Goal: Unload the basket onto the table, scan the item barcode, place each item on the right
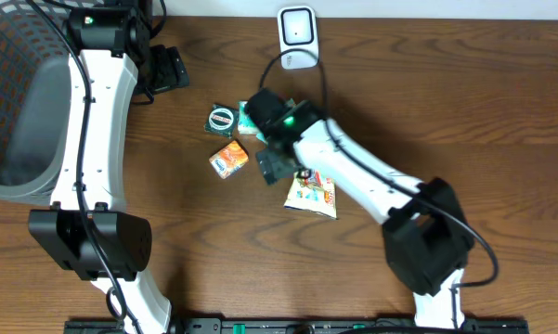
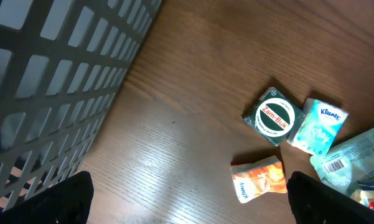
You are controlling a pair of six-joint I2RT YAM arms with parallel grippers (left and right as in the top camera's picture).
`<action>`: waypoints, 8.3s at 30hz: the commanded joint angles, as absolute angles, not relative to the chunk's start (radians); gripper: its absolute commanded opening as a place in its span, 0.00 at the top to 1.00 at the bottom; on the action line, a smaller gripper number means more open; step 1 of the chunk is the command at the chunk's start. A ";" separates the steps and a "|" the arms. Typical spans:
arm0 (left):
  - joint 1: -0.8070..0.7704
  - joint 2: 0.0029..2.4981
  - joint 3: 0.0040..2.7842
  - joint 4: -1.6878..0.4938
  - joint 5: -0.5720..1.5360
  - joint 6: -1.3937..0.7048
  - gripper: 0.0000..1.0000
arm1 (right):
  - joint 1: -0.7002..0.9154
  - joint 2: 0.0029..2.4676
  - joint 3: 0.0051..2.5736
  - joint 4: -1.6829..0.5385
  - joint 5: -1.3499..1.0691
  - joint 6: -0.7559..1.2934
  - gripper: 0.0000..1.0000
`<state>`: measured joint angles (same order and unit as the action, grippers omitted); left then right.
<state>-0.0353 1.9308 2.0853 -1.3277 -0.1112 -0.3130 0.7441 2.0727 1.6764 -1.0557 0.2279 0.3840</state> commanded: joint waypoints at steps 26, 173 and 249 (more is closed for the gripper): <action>-0.034 1.941 2.080 -1.331 -0.123 -0.305 0.02 | 0.465 2.049 1.841 -1.167 -0.216 0.179 0.99; -0.034 1.941 2.080 -1.331 -0.123 -0.305 0.02 | 0.252 2.204 1.665 -1.292 0.127 0.345 0.69; -0.034 1.941 2.080 -1.331 -0.123 -0.305 0.02 | 0.037 2.526 2.001 -1.317 -0.617 -0.436 0.01</action>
